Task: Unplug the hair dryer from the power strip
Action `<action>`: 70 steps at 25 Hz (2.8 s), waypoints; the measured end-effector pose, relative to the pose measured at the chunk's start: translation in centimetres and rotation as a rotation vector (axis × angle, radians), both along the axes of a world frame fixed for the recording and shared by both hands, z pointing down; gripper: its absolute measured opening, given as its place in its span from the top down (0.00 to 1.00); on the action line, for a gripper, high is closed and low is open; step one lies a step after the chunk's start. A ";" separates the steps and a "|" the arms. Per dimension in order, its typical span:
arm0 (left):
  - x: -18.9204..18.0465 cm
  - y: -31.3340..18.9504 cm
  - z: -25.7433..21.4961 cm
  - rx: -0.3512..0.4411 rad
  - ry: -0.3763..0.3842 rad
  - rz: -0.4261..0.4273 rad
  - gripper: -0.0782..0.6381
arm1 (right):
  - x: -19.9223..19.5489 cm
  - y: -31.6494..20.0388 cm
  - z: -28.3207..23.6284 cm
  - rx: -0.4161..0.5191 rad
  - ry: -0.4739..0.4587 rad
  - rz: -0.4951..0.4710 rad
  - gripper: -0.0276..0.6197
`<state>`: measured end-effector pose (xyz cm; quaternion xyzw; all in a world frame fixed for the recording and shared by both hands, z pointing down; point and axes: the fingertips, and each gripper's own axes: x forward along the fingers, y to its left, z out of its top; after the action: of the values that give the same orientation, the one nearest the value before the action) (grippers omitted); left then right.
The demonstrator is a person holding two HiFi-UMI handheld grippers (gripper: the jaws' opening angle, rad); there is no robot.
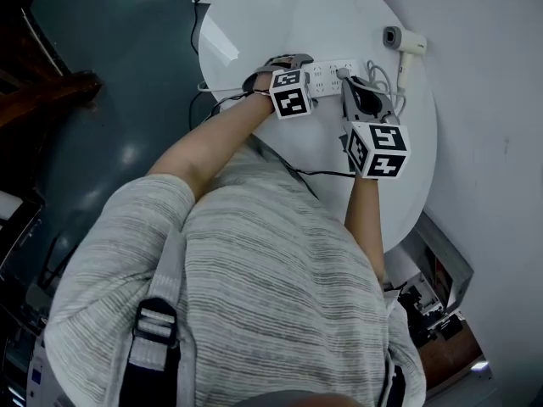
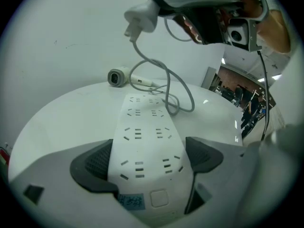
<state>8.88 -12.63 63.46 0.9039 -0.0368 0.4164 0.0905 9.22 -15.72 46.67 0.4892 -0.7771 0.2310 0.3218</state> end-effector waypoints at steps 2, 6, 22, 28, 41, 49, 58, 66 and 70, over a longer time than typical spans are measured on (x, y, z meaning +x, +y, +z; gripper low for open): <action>0.1 0.1 0.0 -0.006 0.001 -0.002 0.24 | 0.6 0.0 -1.2 0.025 -0.039 0.034 0.87; 0.0 0.2 0.0 -0.005 0.003 -0.007 0.24 | 1.2 0.7 -3.4 0.076 -0.095 0.081 0.87; -0.1 -0.3 -1.4 -0.029 0.062 -0.021 0.24 | 4.1 7.3 0.7 0.046 -0.141 0.181 0.87; -1.3 -0.4 -6.3 0.019 0.184 -0.101 0.24 | 4.4 9.5 5.3 -0.038 -0.113 0.174 0.87; -4.1 6.7 -11.9 -0.060 0.327 -0.106 0.88 | 2.9 10.6 11.2 -0.119 -0.146 0.126 0.87; -3.3 7.4 -14.6 -0.090 0.402 -0.094 0.88 | 4.3 10.6 6.7 0.000 -0.214 0.192 0.84; -2.6 9.0 -16.9 -0.100 0.463 -0.077 0.88 | 3.5 12.2 1.3 0.157 -0.275 0.163 0.85; -1.8 10.5 -17.4 -0.107 0.479 -0.067 0.88 | 2.7 13.4 0.4 0.210 -0.284 0.121 0.92; -1.6 11.0 -17.3 -0.108 0.474 -0.071 0.88 | 3.1 13.8 0.4 0.208 -0.297 0.126 0.92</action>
<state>7.26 -1.61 46.20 0.9684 -0.0239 0.1904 0.1592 12.30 -1.97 47.06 0.5279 -0.8036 0.2387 0.1362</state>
